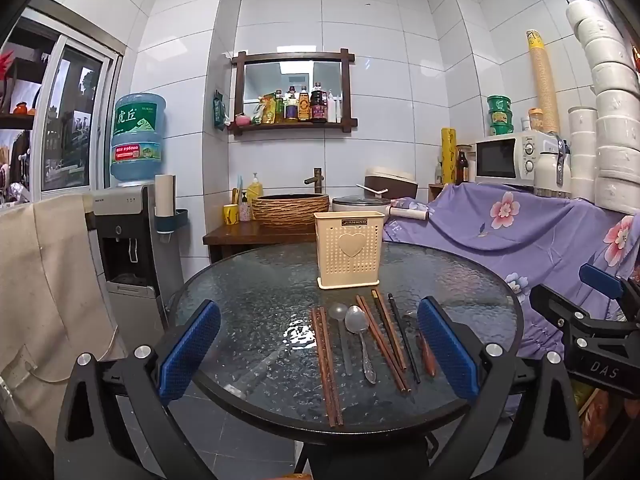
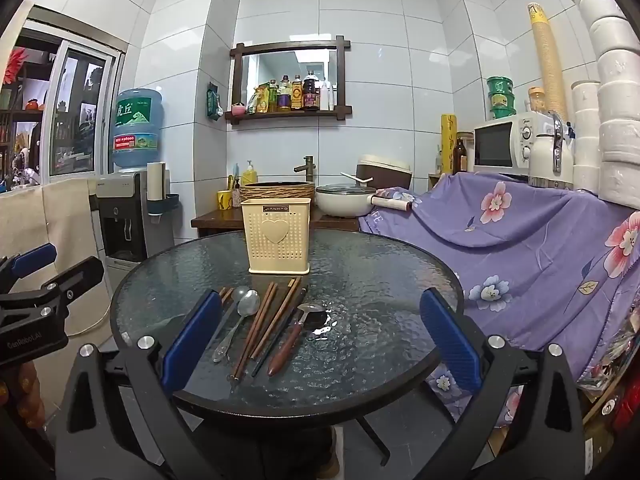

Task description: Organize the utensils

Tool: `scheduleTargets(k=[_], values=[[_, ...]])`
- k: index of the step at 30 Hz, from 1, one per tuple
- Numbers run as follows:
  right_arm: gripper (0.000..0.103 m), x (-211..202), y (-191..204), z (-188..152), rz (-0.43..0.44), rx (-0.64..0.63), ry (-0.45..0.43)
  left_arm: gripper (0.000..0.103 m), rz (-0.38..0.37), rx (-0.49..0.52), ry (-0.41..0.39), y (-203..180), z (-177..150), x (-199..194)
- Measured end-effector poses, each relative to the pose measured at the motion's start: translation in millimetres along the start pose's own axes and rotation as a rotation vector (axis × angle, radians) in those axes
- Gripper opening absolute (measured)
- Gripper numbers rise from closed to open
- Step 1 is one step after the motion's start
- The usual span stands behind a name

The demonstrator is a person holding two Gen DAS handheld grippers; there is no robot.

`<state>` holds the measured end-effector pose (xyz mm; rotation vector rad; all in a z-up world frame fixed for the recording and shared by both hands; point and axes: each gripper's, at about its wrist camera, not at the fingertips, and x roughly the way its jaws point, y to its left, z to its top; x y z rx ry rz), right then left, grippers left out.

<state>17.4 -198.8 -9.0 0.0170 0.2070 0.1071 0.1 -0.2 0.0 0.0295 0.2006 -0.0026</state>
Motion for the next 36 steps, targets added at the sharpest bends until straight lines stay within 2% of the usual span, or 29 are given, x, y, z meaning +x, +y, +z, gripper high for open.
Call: scheduleTargets(k=[9,13,15,36], values=[[0.098,3,-8,-5,0.005,-0.003,0.002,0.097,0.005,-0.002,-0.001,-4,0,0],[0.098,3,1,-3,0.001,-0.015,0.006,0.097,0.004,-0.006,0.003,-9,-1,1],[0.098,3,1,-3,0.003,-0.014,0.006,0.097,-0.001,-0.021,0.014,5,-1,4],[0.098,4,0,-4,0.003,-0.006,0.013,0.097,0.007,-0.011,0.011,3,-2,3]])
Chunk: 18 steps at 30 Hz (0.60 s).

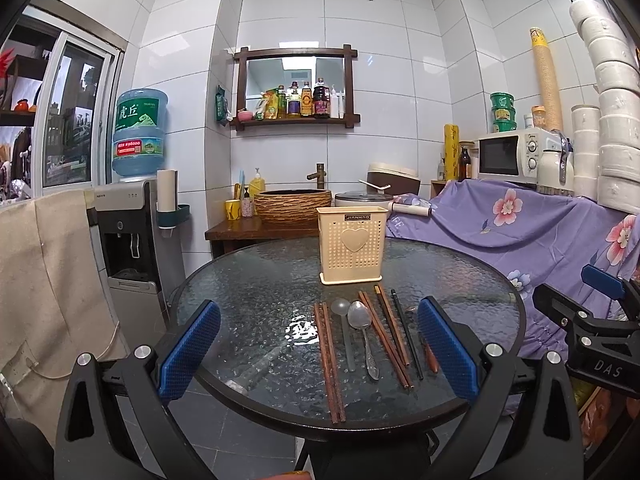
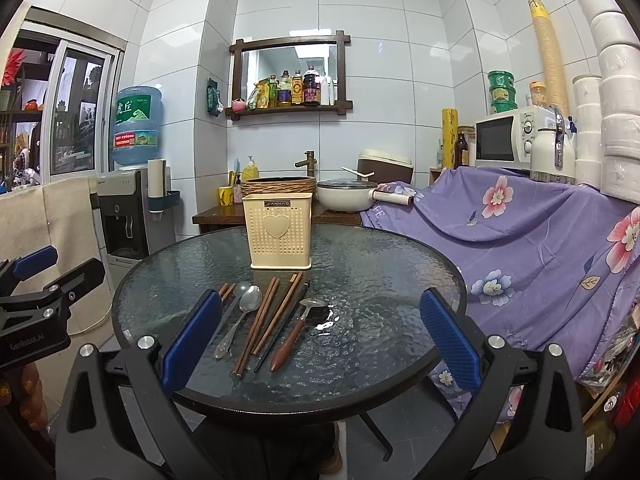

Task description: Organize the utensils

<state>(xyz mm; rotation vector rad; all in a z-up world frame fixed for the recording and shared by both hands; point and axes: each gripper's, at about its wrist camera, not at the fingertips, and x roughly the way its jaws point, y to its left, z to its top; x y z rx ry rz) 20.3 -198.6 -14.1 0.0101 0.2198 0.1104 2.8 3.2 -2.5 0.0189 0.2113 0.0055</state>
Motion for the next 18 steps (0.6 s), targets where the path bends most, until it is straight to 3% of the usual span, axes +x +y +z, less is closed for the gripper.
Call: scheduleTargets(k=[18], values=[[0.098,0.6,0.8,0.0,0.000,0.008,0.002,0.097,-0.005,-0.007,0.008,1.6,-0.1,1.1]])
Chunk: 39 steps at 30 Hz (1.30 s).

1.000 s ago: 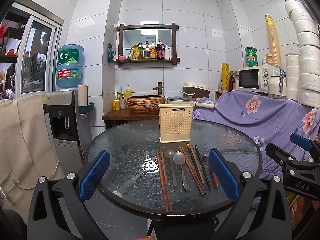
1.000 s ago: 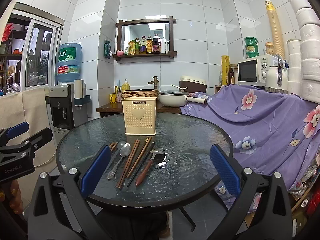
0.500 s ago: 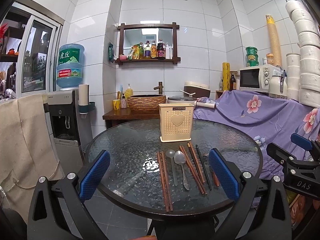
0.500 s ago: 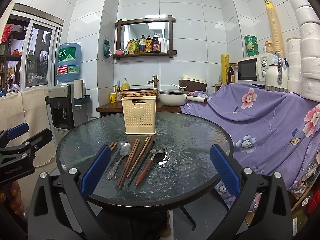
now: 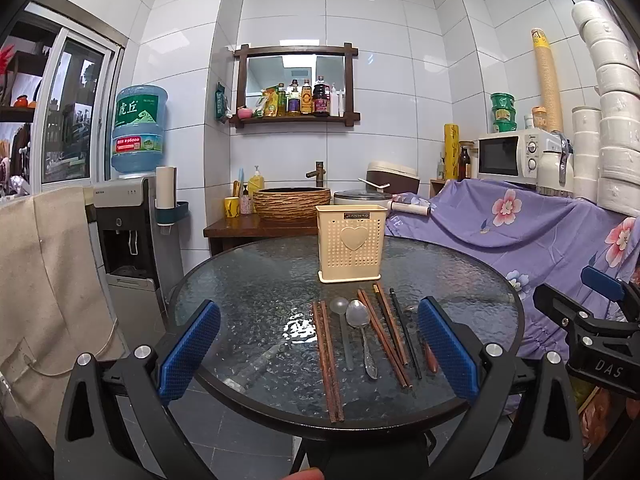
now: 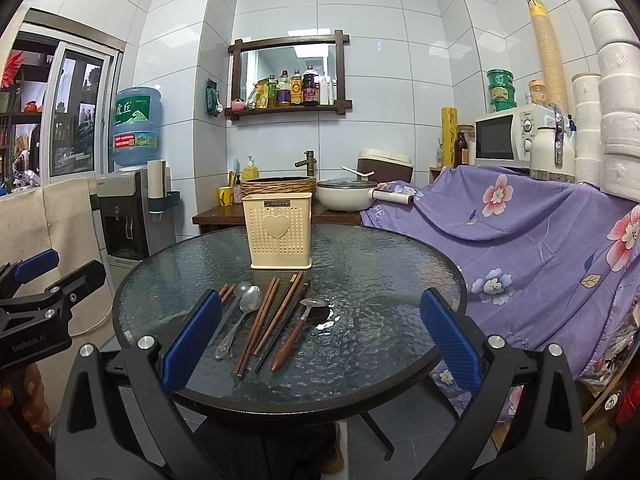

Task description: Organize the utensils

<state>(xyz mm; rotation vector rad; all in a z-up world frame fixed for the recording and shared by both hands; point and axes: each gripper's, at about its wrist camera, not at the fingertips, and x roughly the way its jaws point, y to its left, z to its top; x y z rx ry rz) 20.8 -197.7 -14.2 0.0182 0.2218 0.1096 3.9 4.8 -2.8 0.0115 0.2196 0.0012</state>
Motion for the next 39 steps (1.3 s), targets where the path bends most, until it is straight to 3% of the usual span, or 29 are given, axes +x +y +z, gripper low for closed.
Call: scheduleTargets(k=[39], values=[[0.098,-0.7,-0.9,0.3,0.001,-0.002,0.005,0.097,-0.003,0.003,0.008,-2.8,0.0,2.4]])
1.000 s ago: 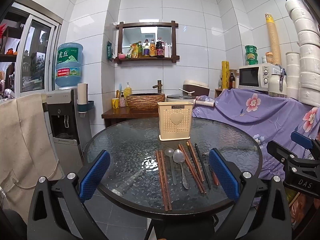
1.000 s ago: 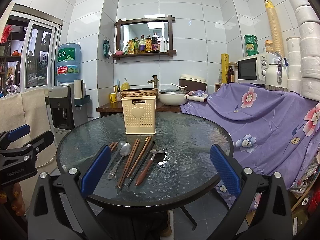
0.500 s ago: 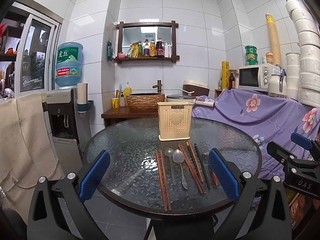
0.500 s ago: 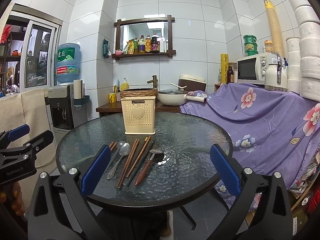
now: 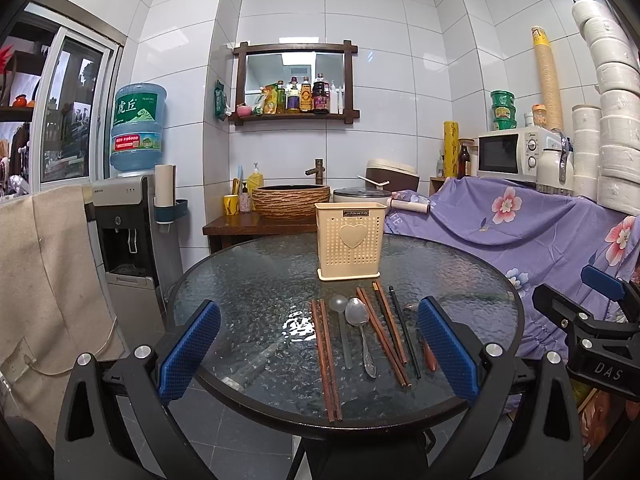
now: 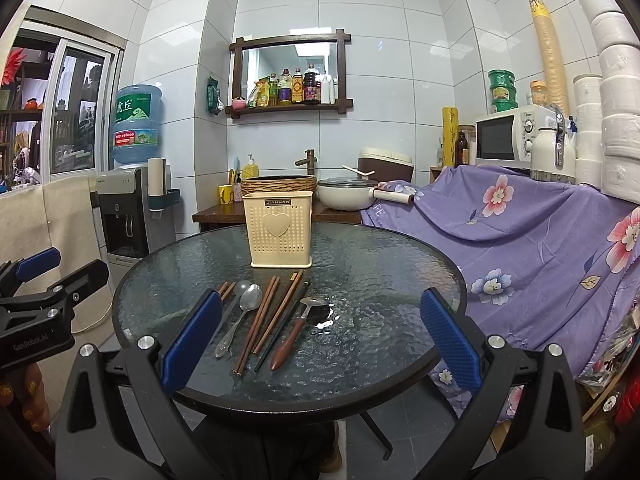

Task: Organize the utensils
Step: 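Grasp a wooden chopstick with the left tool while the right tool grasps the steel ladle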

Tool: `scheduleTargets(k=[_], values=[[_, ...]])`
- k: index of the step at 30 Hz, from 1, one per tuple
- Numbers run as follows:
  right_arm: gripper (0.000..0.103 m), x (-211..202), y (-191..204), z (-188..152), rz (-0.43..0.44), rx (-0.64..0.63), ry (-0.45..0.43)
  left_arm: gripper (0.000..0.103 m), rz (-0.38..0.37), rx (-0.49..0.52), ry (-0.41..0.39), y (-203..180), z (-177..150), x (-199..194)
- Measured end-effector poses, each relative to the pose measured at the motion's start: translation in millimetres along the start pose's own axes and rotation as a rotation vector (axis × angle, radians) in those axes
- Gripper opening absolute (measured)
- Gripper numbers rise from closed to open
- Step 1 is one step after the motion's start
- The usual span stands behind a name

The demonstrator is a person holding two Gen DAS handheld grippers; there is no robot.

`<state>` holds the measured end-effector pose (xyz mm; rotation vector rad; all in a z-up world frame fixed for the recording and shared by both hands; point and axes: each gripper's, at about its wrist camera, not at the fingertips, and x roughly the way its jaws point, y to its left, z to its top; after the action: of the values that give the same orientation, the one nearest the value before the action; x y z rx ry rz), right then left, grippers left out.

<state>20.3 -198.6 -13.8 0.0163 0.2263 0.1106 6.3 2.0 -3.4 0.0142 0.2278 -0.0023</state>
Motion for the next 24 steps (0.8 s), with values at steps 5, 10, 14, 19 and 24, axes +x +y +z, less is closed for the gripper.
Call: scheduleTargets(k=[5,10,14,19,24], values=[[0.098,1,0,0,-0.003,-0.005,0.004,0.097,-0.013,0.000,0.017,1,-1,4],[0.098,21,-7,1,-0.026,-0.012,0.082,0.097,0.007,0.039,0.120,4,-6,35],[0.098,58,-26,-8,0.004,0.085,0.234,0.097,-0.020,-0.014,0.266,19,-15,78],[0.097,101,-30,-18,0.041,0.085,0.384,0.082,-0.028,-0.005,0.358,31,-19,116],[0.088,148,-23,-18,0.088,0.091,0.482,0.074,-0.032,0.004,0.421,41,-18,150]])
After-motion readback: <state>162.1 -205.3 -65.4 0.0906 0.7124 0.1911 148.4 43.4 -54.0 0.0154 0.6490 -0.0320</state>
